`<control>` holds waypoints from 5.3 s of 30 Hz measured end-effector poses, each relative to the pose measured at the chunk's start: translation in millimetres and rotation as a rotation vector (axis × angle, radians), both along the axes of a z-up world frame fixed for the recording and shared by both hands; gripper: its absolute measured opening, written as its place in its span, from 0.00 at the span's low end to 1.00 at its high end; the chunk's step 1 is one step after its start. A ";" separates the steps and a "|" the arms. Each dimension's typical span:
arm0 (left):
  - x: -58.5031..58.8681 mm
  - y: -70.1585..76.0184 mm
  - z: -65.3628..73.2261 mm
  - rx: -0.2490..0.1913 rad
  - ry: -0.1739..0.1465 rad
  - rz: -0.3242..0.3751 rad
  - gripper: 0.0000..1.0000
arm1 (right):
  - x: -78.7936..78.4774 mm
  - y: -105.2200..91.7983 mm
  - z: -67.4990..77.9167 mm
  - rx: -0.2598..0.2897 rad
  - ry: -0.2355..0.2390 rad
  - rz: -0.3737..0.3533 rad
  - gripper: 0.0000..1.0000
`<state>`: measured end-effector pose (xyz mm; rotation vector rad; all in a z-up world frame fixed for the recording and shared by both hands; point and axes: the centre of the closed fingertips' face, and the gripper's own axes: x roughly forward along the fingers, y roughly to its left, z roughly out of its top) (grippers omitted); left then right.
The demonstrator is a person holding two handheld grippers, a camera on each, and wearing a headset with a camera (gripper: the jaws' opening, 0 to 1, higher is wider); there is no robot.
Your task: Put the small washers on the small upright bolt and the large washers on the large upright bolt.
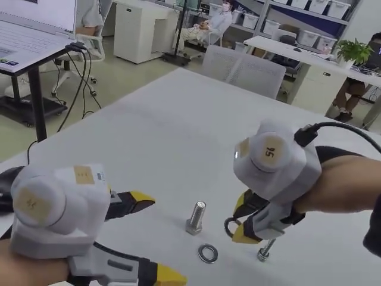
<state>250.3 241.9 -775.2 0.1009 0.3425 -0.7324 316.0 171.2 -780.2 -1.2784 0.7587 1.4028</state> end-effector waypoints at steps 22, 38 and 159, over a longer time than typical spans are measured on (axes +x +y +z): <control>4.4 12.3 -3.7 -0.014 0.002 0.060 0.77 | 21.6 35.8 11.7 0.018 -0.021 0.068 0.24; 5.3 13.1 -7.1 -0.014 0.011 0.072 0.76 | 27.9 56.3 -6.2 -0.010 0.011 0.121 0.24; 0.3 12.2 -11.3 0.000 0.031 0.057 0.72 | -8.4 15.3 -96.5 -0.135 0.149 0.044 0.31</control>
